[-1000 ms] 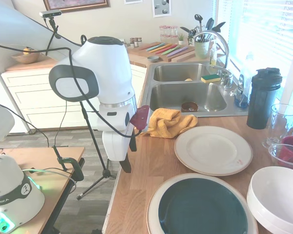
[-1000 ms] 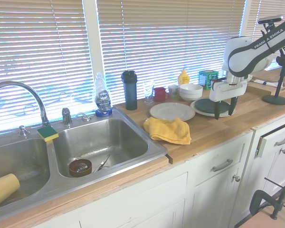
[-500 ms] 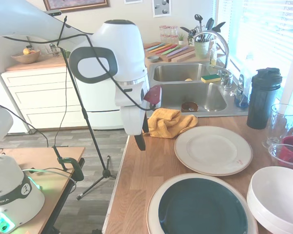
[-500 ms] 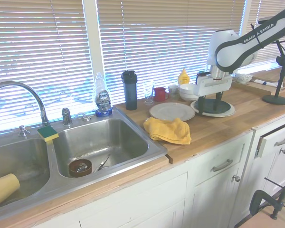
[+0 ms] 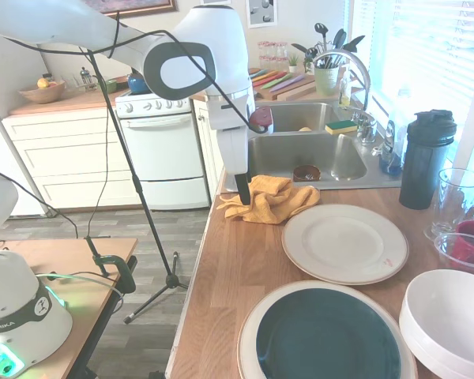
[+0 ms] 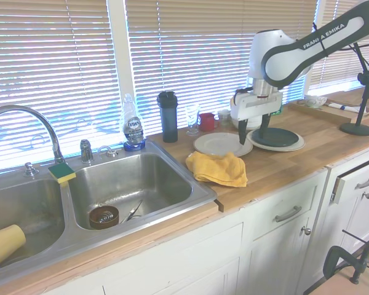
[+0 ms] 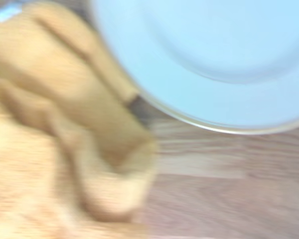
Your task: Wipe the white plate in clockwise motion
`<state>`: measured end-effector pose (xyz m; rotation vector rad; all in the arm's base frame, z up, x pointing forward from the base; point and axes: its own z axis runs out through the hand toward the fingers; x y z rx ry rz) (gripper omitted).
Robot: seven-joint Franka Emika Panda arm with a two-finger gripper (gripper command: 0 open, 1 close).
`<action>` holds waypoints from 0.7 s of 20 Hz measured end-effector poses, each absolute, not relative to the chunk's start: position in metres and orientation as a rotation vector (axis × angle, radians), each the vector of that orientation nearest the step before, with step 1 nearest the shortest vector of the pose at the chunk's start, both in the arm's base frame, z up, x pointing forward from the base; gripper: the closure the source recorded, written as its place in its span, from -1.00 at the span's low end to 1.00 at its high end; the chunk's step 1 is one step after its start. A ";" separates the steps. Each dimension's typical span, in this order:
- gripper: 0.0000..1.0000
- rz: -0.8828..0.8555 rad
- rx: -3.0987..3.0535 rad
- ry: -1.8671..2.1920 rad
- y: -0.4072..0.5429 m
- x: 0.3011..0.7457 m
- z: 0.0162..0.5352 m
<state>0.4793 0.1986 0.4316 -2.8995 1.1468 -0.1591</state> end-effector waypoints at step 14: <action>-1.00 -0.235 -2.982 1.004 0.315 0.472 0.411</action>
